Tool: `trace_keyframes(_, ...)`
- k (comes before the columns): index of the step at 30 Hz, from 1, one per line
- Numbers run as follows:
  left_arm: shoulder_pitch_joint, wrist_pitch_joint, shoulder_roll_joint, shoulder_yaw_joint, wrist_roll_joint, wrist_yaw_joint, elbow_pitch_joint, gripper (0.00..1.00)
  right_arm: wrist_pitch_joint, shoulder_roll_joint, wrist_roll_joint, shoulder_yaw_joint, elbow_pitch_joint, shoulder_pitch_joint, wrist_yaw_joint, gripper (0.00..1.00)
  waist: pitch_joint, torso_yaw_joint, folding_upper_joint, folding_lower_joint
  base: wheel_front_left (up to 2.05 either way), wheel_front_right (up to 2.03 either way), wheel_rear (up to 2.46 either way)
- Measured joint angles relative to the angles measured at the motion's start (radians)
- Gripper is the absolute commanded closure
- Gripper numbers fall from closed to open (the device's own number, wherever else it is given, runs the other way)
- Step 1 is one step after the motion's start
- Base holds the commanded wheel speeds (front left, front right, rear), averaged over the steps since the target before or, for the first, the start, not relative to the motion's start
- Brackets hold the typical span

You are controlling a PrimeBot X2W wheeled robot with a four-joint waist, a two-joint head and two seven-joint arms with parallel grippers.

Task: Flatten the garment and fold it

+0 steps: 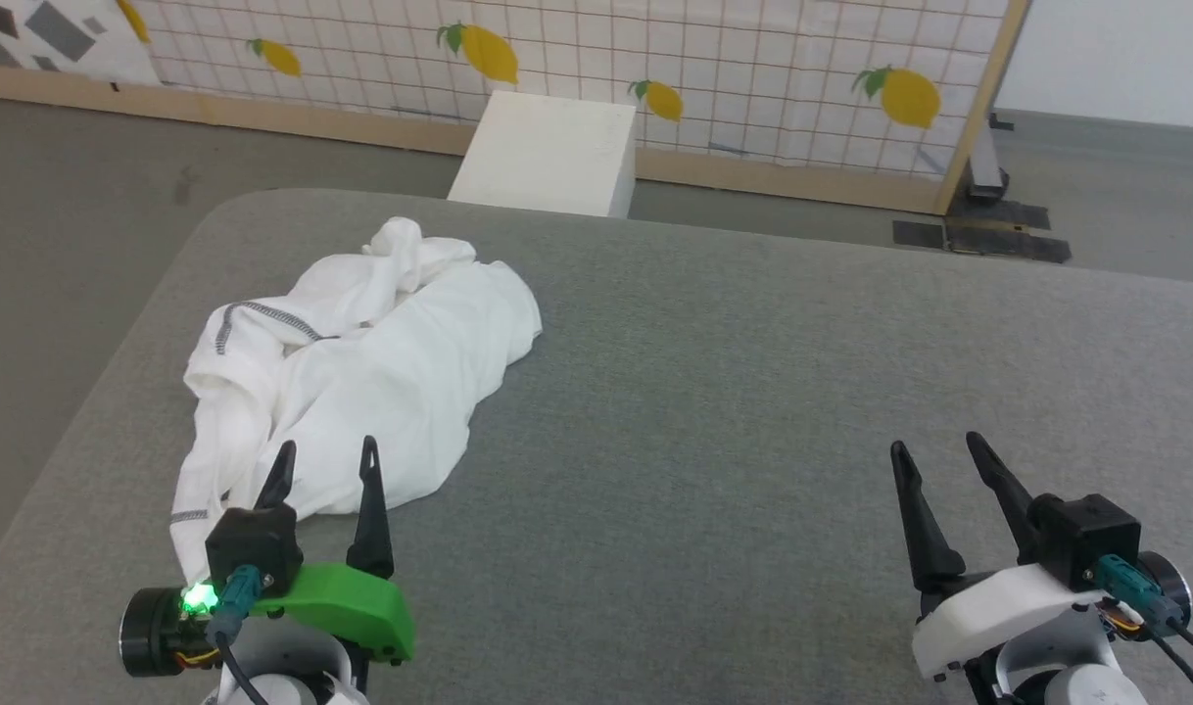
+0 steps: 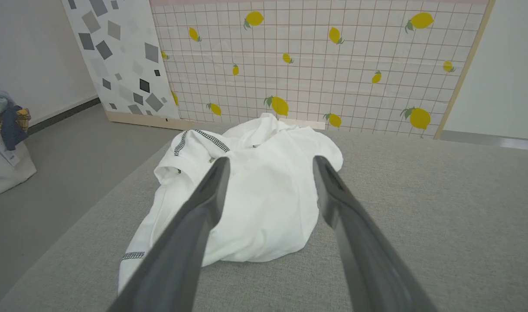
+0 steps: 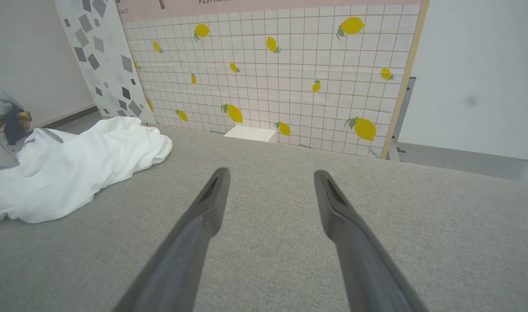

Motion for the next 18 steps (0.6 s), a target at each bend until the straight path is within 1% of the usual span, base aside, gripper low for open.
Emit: trace_keyframes(18,0.01,-0.036,0.0,-0.008,-0.028,0.01,0.007,0.0,-0.041,0.0,0.035,0.017,0.035,0.0,0.0,0.0,-0.002,0.115,0.0,0.0,0.0,0.0,0.0)
